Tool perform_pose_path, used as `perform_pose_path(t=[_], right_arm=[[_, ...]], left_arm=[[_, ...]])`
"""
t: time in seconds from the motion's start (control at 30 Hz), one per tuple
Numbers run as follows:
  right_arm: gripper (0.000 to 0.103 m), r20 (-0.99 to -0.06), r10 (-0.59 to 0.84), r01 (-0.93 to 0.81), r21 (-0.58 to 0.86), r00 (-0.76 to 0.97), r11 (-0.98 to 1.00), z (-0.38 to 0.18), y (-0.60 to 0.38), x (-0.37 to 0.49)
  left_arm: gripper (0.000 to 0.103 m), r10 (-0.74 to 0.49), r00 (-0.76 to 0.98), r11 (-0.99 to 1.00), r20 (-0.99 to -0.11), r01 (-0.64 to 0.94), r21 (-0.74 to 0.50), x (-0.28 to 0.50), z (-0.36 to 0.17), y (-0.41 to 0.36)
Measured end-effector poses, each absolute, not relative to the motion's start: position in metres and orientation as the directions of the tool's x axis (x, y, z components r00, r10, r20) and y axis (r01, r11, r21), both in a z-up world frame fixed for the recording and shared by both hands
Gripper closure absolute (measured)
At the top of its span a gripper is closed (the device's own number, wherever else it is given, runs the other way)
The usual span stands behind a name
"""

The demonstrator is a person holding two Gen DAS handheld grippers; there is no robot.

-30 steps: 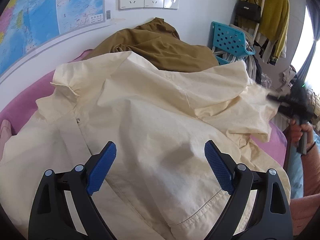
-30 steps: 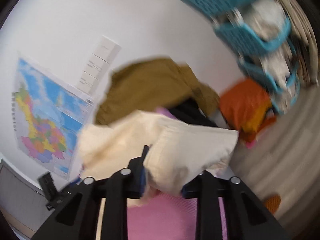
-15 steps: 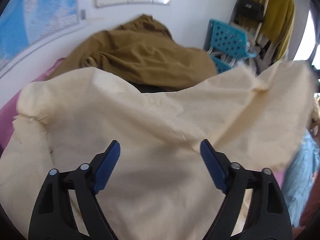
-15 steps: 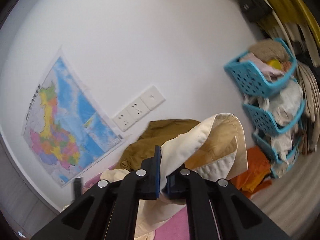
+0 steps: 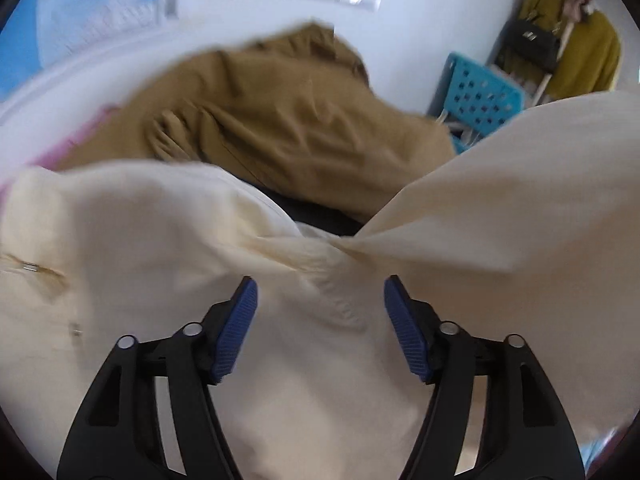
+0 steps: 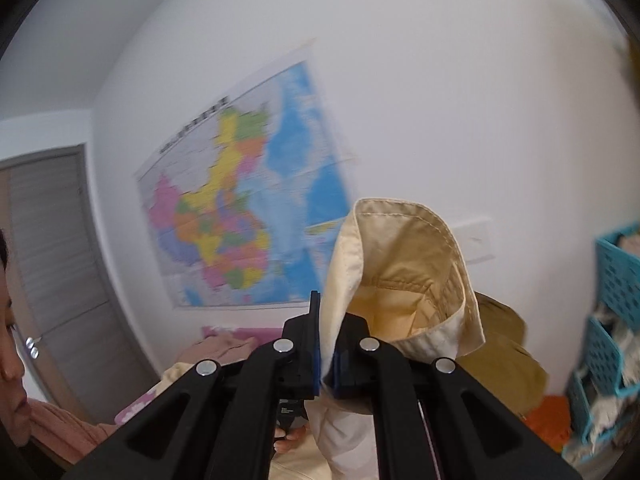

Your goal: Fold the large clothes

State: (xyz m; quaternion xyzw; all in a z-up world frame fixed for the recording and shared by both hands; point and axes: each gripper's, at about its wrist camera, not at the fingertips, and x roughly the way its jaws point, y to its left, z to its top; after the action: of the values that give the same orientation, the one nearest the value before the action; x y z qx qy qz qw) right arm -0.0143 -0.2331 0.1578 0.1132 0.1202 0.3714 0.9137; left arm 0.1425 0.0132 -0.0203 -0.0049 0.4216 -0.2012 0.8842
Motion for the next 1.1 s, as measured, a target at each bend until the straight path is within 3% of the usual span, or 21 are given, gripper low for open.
perform_pose_path(t=[0.07,0.27,0.47,0.6,0.63,0.67,0.7,0.77,0.93,1.0,1.1], right_arm=[[0.099,-0.149,0.743,-0.699,0.261,0.653,0.666,0.167,-0.206,-0.012],[0.099,-0.264,0.824,-0.815,0.175,0.501,0.552,0.171,-0.103,0.005],[0.099,-0.476,0.812,-0.875,0.159,0.338,0.457,0.112,0.029,0.031],[0.098,-0.621,0.748,-0.871,0.207,0.234,0.444,0.043,0.097,0.043],[0.094,-0.659,0.723,-0.870,0.214,0.206,0.443,0.025,0.110,0.044],[0.082,-0.692,0.698,-0.867,0.219,0.184,0.447,0.010,0.120,0.044],[0.061,-0.716,0.679,-0.864,0.228,0.164,0.449,-0.001,0.126,0.043],[0.044,-0.721,0.676,-0.855,0.249,0.150,0.455,-0.007,0.124,0.042],[0.043,-0.609,0.778,-0.841,0.333,0.154,0.427,0.029,0.072,0.046],[0.036,-0.577,0.782,-0.826,0.303,0.237,0.475,0.047,0.042,0.061],[0.036,-0.596,0.707,-0.734,0.269,0.381,0.623,0.046,-0.005,0.092]], left_arm=[[0.028,-0.367,0.604,0.921,-0.708,0.341,-0.187,0.128,-0.001,0.041],[0.027,-0.325,0.705,0.944,-0.631,0.205,-0.257,0.075,0.037,0.157],[0.024,-0.242,0.771,0.958,-0.589,0.094,-0.270,0.014,0.047,0.243],[0.024,-0.141,0.791,0.970,-0.596,-0.009,-0.241,-0.020,0.036,0.290],[0.024,-0.143,0.784,0.968,-0.605,-0.016,-0.250,-0.025,0.032,0.299],[0.024,-0.145,0.779,0.966,-0.610,-0.023,-0.258,-0.028,0.027,0.307],[0.024,-0.146,0.775,0.965,-0.615,-0.026,-0.263,-0.032,0.023,0.313],[0.024,-0.145,0.767,0.964,-0.626,-0.034,-0.265,-0.033,0.016,0.319],[0.021,-0.218,0.751,0.951,-0.624,0.020,-0.309,-0.034,0.008,0.320],[0.017,-0.250,0.741,0.949,-0.623,0.061,-0.309,-0.037,0.006,0.313],[0.012,-0.276,0.709,0.952,-0.649,0.108,-0.287,-0.033,0.002,0.294]])
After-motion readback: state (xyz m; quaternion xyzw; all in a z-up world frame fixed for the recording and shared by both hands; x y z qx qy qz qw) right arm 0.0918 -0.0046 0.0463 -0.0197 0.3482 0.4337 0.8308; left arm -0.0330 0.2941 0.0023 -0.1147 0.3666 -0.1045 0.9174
